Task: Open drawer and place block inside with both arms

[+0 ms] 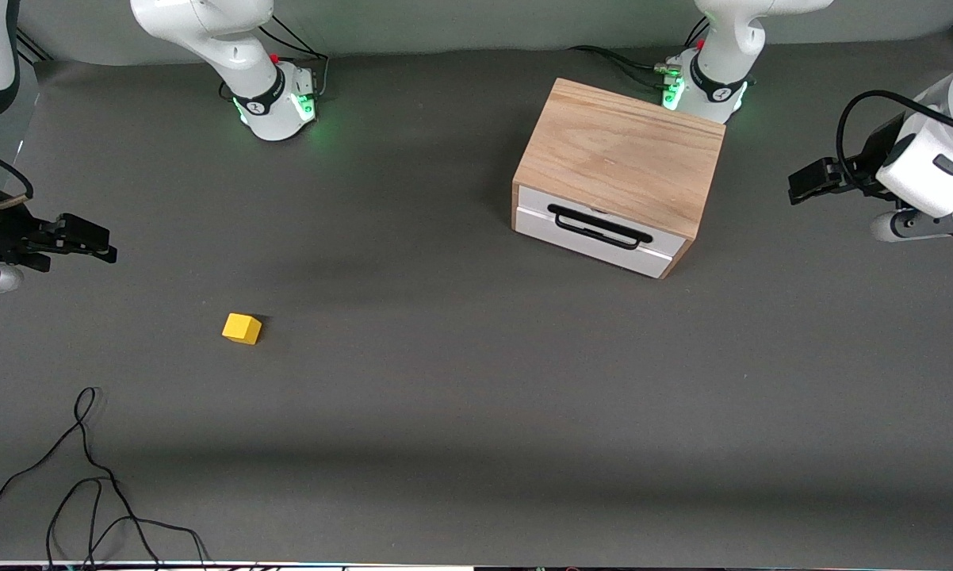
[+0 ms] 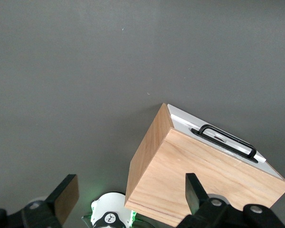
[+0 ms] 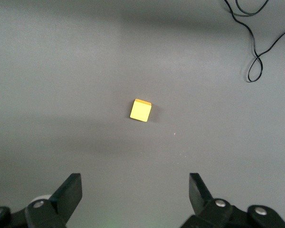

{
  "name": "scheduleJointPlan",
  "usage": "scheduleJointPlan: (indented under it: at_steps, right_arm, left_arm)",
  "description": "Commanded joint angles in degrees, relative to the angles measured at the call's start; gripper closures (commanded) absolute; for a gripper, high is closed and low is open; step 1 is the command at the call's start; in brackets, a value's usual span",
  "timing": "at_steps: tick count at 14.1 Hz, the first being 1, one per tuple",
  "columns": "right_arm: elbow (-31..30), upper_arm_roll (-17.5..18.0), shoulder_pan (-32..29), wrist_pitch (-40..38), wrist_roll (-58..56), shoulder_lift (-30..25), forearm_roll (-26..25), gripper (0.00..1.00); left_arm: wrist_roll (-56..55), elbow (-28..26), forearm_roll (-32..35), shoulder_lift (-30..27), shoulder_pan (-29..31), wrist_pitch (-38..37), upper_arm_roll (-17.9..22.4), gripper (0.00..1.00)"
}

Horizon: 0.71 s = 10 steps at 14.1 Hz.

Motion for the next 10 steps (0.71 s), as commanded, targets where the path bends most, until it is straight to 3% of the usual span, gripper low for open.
scheduleJointPlan:
  at_steps: [1,10]
  right_arm:
    - [0.6,-0.4,0.5,-0.6,0.6,0.0,-0.7,0.00]
    - [1.2,-0.5,0.4,0.1,0.4,0.5,-0.5,0.00]
  left_arm:
    - [0.8,-0.7,-0.2,-0.7,0.2,0.4,-0.1,0.00]
    - [0.8,-0.6,-0.2,-0.1,0.1,0.0,-0.1,0.00]
